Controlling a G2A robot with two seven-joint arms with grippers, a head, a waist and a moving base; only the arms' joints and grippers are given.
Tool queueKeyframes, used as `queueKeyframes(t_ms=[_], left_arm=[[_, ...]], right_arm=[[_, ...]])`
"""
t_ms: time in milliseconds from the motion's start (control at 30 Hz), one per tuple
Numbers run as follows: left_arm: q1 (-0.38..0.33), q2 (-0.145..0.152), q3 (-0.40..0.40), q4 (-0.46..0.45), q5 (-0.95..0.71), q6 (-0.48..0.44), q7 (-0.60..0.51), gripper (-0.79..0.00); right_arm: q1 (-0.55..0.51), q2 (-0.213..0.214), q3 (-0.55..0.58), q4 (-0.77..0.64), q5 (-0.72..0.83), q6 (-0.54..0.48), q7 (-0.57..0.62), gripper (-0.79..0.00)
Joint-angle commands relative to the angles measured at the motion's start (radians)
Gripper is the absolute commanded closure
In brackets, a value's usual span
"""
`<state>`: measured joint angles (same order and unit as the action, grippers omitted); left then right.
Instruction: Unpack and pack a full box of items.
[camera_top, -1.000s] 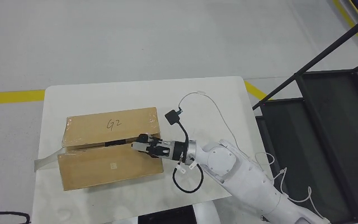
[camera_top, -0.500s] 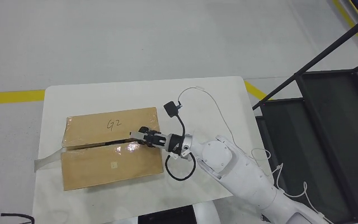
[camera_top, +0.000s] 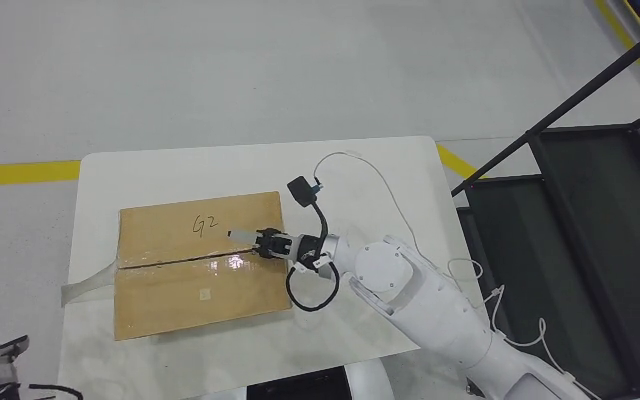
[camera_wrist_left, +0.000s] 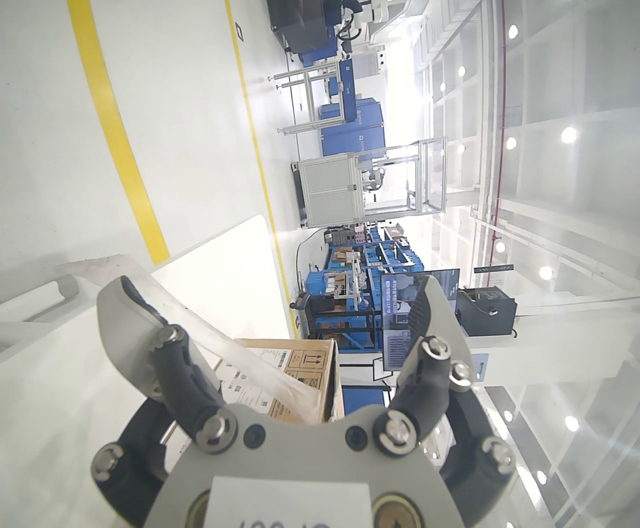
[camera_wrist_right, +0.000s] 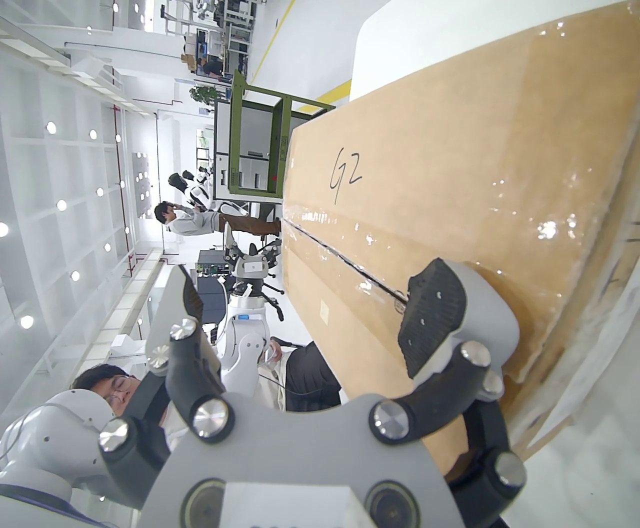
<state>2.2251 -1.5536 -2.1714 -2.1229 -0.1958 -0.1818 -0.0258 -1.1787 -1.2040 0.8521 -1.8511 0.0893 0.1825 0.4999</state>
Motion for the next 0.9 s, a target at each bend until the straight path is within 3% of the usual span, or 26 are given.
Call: queueKeyframes(t_ms=[0,733,867], left_arm=[[-0.012,-0.001,0.006,0.0,0.023,0.017,0.023,-0.785],[-0.023,-0.002,0.017,-0.002,0.047,0.023,0.035,-0.785],[-0.053,-0.001,0.019,0.0,0.045,0.047,0.027,-0.785]], right_arm=[[-0.001,-0.003,-0.001,0.003,0.009,0.011,-0.011,-0.785],[0.057,-0.046,-0.073,0.025,0.038,0.06,-0.018,-0.785],[0.068,-0.054,-0.084,0.031,0.047,0.063,-0.022,-0.785]])
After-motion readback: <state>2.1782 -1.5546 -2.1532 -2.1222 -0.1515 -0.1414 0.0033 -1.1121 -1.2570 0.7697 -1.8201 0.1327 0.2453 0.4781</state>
